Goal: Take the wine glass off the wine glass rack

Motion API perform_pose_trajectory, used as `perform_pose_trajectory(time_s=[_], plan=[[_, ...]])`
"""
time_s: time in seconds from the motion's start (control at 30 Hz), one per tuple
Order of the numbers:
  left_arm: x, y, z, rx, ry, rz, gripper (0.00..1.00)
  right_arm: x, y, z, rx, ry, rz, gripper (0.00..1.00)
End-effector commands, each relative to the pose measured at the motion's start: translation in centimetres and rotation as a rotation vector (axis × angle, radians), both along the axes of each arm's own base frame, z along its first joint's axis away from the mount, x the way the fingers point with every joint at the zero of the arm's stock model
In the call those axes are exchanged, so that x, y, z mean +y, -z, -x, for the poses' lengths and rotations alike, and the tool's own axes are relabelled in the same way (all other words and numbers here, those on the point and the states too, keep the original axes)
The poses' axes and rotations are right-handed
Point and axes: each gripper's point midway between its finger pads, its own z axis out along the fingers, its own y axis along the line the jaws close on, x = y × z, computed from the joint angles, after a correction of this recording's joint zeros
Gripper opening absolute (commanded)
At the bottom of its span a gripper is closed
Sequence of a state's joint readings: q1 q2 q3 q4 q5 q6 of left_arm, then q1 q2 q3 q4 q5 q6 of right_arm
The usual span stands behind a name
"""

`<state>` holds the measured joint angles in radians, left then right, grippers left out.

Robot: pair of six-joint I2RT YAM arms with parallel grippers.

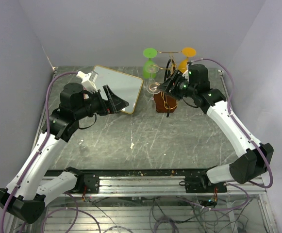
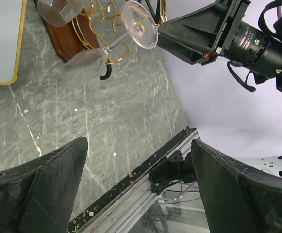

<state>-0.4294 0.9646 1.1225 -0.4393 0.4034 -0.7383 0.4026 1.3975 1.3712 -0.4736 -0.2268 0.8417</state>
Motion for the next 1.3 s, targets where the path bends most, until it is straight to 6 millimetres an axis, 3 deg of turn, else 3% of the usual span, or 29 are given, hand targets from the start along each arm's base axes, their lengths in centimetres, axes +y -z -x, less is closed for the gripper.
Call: perform_pose_trajectory(time_s=[0.0, 0.87, 1.27], plan=[[0.1, -1.0, 0.1, -0.034, -0.003, -0.009, 0.98, -0.1, -1.5, -0.4, -0.036, 0.062, -0.058, 0.5], [0.8, -0.9, 0.5, -0.044, -0.016, -0.037, 0.98, 1.3, 1.0, -1.5, 0.032, 0.051, -0.106, 0.44], [0.9, -0.9, 0.7, -0.046, -0.015, -0.042, 0.98, 1.3, 1.6, -1.8, 0.038, 0.06, -0.094, 0.27]])
